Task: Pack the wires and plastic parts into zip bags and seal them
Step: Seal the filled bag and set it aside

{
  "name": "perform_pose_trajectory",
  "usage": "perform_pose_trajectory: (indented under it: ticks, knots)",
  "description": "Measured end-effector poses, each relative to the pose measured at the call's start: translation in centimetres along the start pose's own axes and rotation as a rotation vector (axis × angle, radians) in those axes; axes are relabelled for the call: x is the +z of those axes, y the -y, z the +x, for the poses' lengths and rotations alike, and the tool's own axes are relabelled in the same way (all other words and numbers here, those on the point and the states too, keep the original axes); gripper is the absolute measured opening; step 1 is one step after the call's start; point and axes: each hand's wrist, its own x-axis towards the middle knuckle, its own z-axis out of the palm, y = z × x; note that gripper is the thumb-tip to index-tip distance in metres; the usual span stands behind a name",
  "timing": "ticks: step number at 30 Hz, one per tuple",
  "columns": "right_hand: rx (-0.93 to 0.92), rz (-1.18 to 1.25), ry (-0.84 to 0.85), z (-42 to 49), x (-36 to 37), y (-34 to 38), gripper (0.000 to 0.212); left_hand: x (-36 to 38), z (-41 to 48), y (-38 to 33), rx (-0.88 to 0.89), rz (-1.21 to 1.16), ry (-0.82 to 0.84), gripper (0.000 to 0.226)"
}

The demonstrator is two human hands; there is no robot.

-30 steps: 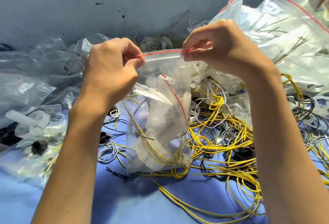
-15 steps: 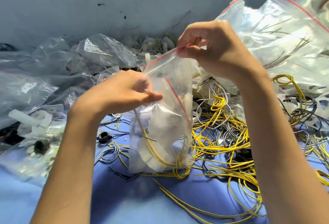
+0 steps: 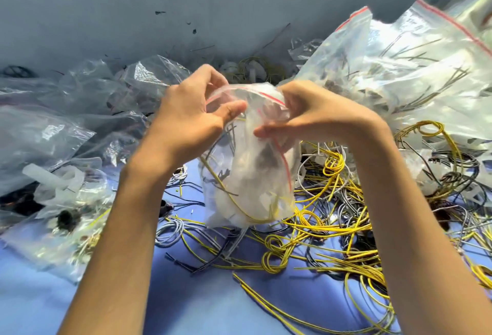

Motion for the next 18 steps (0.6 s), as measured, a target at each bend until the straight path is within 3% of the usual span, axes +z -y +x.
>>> perform_pose_trajectory:
  ticks: [3, 6, 10, 12, 15, 18]
  knots:
    - [0.012, -0.012, -0.087, 0.6, 0.9, -0.5, 0.025, -0.2, 0.4, 1.1, -0.032, -0.081, -0.041, 0.03]
    - [0.043, 0.013, -0.242, 1.1, 1.0, -1.5, 0.015, -0.9, 0.8, 3.0, -0.185, -0.212, 0.015, 0.058]
    - [0.154, 0.187, -0.696, 2.1, 0.4, -2.6, 0.006, -3.3, 1.0, 8.1, -0.449, 0.011, 0.152, 0.058]
    - [0.232, 0.325, -0.792, 2.5, -0.2, -3.0, 0.022, -4.3, 0.8, 10.2, -0.553, 0.226, 0.208, 0.06]
    - [0.362, 0.032, -0.647, 2.2, -0.3, -2.9, 0.082, -4.7, 0.3, 12.8, -0.649, 0.354, 0.21, 0.05]
    - [0.347, -0.107, -0.557, 1.9, 0.0, -1.9, 0.091, -5.0, -0.5, 15.2, -0.757, 0.328, 0.23, 0.081]
